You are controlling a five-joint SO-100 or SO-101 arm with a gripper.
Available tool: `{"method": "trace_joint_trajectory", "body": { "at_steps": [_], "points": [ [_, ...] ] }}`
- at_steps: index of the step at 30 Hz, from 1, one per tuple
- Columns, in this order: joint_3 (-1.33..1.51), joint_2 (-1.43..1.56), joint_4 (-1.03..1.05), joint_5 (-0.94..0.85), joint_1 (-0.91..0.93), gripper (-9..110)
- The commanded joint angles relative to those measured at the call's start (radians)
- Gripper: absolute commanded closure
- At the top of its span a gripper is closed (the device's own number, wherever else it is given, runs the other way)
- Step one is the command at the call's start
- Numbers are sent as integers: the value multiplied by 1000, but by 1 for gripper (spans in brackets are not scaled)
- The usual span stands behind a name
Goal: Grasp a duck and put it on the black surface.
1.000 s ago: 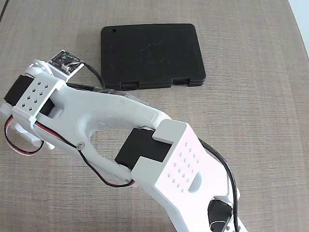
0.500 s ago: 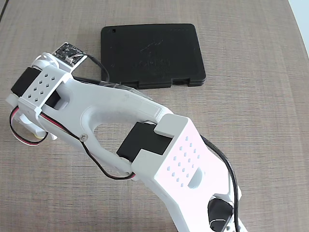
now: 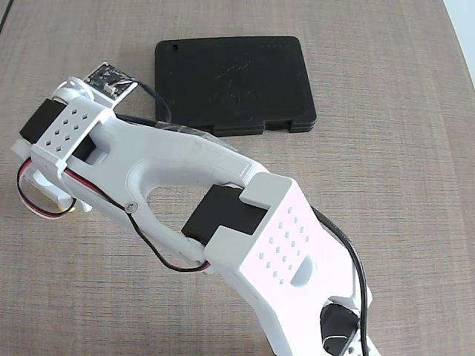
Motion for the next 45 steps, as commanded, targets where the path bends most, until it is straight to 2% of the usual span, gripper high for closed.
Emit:
{"method": "trace_joint_trajectory", "body": {
  "at_steps": [1,9,13,17,24,37,45],
  "points": [
    [-34,354,71,-2,52,96],
    [-23,726,209,-2,301,96],
    [-17,698,199,-3,522,96],
    [-15,534,196,-3,667,96],
    [-20,255,84,11,693,96],
    [-28,52,-54,2,684,95],
    [-29,63,-61,0,696,80]
  ]
}}
